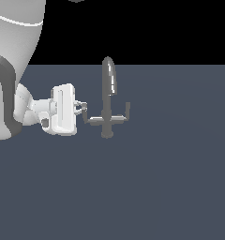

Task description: Turn on the faucet by rotating a designated handle.

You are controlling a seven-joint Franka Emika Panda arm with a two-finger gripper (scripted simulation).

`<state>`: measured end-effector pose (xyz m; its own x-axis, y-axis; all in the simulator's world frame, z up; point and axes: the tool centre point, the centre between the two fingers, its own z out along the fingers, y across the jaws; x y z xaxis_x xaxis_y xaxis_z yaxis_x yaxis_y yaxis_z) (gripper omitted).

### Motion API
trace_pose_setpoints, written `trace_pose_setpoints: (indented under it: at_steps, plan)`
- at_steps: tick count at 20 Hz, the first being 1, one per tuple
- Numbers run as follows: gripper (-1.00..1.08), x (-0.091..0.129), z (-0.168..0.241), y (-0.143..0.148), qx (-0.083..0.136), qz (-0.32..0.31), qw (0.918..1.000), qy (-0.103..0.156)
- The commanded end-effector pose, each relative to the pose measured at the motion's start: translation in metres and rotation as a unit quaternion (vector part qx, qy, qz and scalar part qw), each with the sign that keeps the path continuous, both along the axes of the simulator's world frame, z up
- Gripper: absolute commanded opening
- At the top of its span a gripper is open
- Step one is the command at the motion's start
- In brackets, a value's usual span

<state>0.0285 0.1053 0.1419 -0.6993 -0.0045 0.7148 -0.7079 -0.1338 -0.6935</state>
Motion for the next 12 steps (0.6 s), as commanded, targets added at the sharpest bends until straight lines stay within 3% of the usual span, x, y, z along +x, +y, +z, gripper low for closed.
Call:
trace_pose_setpoints:
  at_steps: [1, 12]
  plan:
    - [-1.00, -0.003, -0.001, 0.000, -0.001, 0.000, 1.0000, 0.000]
    - [-1.00, -0.040, -0.012, -0.005, -0.001, -0.002, 1.0000, -0.001]
